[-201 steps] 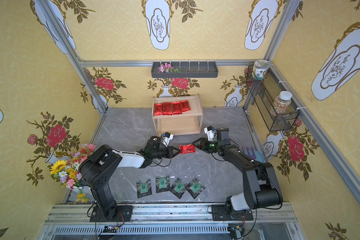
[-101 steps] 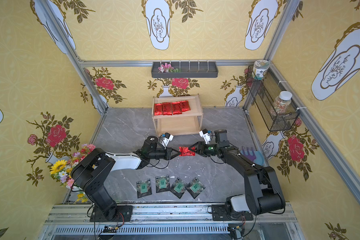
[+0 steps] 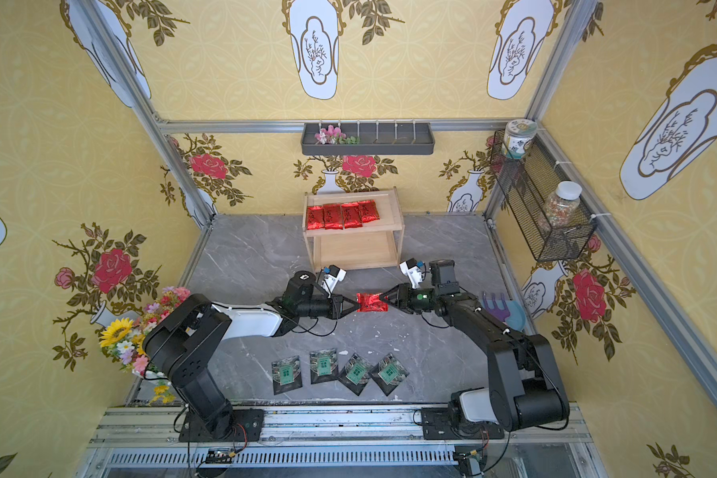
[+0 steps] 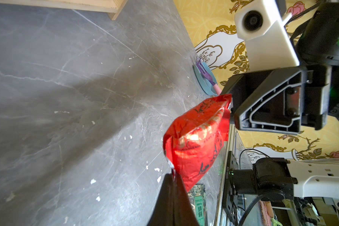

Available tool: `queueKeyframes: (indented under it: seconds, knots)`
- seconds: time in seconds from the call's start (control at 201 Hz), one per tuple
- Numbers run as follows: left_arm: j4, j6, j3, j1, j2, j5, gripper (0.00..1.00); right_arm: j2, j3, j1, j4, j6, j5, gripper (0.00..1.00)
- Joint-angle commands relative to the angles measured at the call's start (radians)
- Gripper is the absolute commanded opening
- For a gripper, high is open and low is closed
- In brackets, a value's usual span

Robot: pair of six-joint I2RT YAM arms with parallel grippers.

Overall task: Place the tea bags on the shelf by color
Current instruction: Place the tea bag on the shelf.

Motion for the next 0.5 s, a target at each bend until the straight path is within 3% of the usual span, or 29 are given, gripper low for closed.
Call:
queueKeyframes:
  seconds: [0.0, 0.368, 0.498]
  knots:
    - [0.005, 0.008, 0.003, 0.001, 0.008, 0.01, 0.0, -0.004, -0.001, -0.001, -0.005, -0.021, 0.004, 0.33]
    - [-0.003, 0.006, 0.009, 0.001, -0.002, -0.002, 0.0, -0.005, 0.007, -0.001, -0.033, -0.012, 0.02, 0.07]
    - [-0.032, -0.002, 0.01, 0.001, -0.055, -0.047, 0.32, -0.044, 0.008, 0.0, -0.026, 0.063, 0.06, 0.0]
